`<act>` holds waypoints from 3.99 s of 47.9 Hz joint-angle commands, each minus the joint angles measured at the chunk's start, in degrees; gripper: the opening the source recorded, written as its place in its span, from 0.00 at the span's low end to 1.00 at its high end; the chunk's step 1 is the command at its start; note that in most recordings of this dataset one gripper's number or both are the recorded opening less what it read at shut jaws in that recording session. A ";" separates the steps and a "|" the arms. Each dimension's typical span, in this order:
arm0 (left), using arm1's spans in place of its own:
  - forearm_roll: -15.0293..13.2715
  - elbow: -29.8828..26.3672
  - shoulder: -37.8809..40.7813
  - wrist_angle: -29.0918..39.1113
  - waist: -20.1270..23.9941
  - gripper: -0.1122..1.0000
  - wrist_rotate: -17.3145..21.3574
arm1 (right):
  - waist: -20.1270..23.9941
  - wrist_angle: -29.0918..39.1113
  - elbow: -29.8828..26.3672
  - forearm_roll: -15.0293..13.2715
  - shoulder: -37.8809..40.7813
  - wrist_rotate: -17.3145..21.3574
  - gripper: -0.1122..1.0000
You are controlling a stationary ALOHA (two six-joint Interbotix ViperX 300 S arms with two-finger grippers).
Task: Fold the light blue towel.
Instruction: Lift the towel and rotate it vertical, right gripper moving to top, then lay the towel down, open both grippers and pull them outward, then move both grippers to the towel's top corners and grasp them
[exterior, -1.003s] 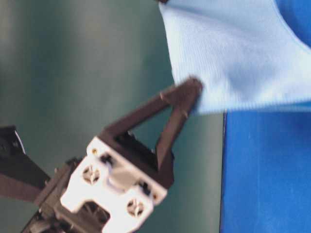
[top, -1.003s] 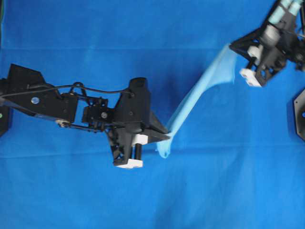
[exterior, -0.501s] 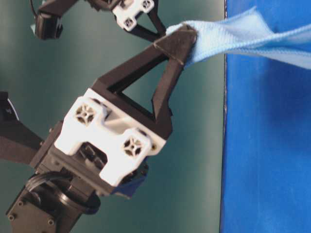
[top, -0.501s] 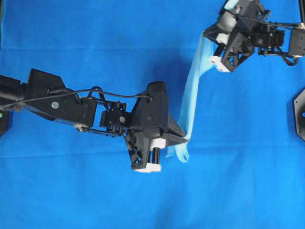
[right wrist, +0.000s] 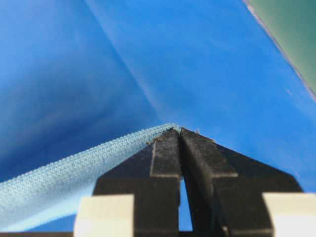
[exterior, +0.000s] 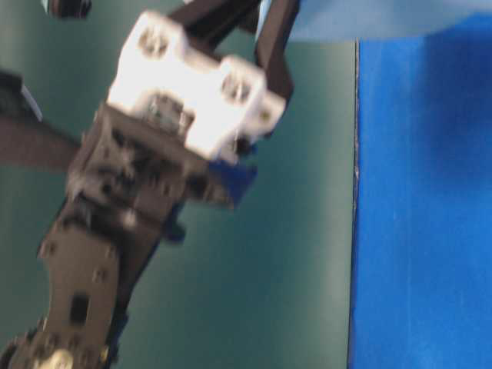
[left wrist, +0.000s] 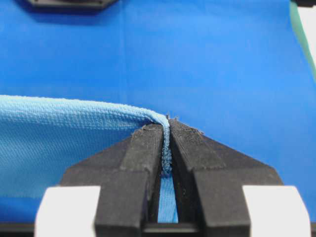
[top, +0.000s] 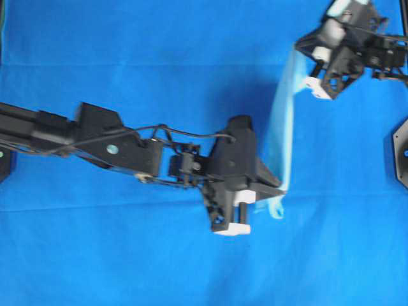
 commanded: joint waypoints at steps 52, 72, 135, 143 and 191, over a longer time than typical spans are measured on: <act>-0.62 16.79 -3.87 -12.13 -1.85 0.11 -8.88 | -0.88 -12.57 -17.14 -0.97 28.39 -3.43 0.11; -0.62 22.94 -4.75 -15.12 -1.41 0.11 -10.72 | -0.88 -16.88 -20.04 -0.88 32.08 -3.60 0.11; -0.18 32.70 -25.22 -4.22 1.32 0.79 -5.36 | 2.46 -18.98 -8.70 -1.14 19.16 -4.13 0.64; -0.18 37.00 -28.21 -9.40 5.10 0.79 -2.55 | 4.04 -25.31 -1.49 -0.62 12.83 -3.78 0.64; -0.18 42.89 -30.15 -21.36 11.95 0.78 2.55 | -1.49 -35.42 11.69 2.81 -0.09 -3.96 0.63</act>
